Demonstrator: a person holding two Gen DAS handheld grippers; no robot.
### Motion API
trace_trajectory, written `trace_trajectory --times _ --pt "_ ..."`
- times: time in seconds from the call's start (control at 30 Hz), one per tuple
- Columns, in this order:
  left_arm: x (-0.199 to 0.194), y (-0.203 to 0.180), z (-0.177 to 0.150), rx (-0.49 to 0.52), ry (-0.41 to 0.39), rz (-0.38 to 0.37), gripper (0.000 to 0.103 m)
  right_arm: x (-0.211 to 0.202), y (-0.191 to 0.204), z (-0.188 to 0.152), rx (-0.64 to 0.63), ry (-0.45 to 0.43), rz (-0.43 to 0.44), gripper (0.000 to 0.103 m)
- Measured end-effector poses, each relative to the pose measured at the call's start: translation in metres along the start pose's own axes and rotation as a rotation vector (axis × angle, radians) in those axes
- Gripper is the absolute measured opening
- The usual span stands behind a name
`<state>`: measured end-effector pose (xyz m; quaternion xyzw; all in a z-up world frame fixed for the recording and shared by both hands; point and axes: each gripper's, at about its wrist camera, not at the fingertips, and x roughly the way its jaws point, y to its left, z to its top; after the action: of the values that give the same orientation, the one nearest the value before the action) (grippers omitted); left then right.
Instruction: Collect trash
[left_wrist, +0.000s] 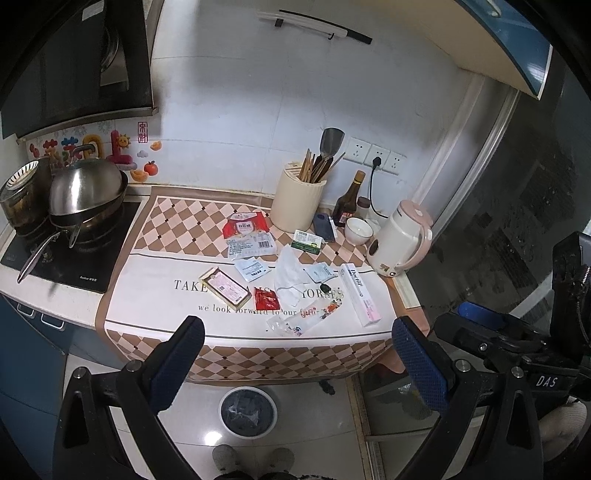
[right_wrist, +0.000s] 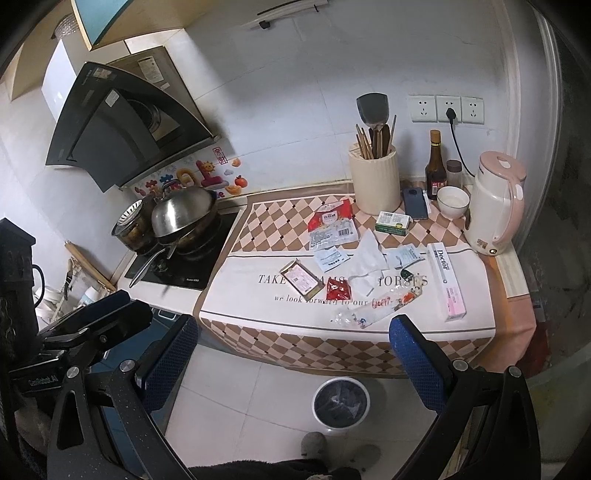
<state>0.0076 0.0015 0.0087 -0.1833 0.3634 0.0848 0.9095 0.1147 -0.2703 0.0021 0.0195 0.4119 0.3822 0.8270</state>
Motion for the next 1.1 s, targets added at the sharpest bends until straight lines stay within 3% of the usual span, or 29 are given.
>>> trace_trajectory --times 1.1 --pt "0.0007 -0.0033 -0.0085 -0.010 0.010 -0.011 0.103 0.0009 0.0027 -0.0029 -0.003 0.003 0.005 0.103"
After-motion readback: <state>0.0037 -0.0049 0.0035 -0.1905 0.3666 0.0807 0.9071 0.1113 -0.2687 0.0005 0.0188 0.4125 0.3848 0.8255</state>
